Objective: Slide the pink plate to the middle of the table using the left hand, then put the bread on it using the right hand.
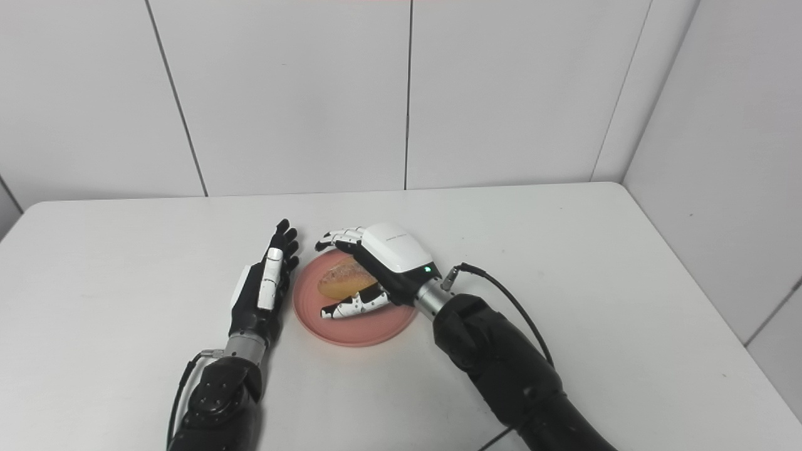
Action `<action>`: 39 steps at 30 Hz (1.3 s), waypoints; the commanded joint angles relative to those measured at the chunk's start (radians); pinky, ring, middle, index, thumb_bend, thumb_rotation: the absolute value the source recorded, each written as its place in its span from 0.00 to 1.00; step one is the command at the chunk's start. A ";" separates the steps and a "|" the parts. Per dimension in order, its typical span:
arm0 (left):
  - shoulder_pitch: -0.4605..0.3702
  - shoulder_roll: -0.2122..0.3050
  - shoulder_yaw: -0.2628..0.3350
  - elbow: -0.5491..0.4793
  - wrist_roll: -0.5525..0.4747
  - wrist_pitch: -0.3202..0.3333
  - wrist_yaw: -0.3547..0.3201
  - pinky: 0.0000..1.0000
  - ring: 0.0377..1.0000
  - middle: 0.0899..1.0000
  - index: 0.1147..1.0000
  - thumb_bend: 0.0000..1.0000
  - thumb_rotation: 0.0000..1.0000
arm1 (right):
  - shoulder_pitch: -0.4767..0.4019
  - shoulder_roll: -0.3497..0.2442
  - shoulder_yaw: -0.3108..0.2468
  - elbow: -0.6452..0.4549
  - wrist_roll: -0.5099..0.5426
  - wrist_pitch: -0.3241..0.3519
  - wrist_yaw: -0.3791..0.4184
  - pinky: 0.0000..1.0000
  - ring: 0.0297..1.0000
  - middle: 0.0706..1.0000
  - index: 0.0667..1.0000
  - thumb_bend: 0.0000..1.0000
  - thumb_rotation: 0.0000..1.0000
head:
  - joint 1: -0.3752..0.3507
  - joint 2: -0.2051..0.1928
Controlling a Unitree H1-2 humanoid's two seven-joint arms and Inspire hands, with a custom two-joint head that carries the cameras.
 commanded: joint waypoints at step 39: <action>0.024 0.001 0.029 -0.057 -0.025 -0.031 -0.010 1.00 1.00 1.00 0.98 0.68 1.00 | 0.173 0.151 -0.333 -0.104 0.562 0.094 -0.005 1.00 1.00 1.00 1.00 0.63 1.00 | 0.000 0.003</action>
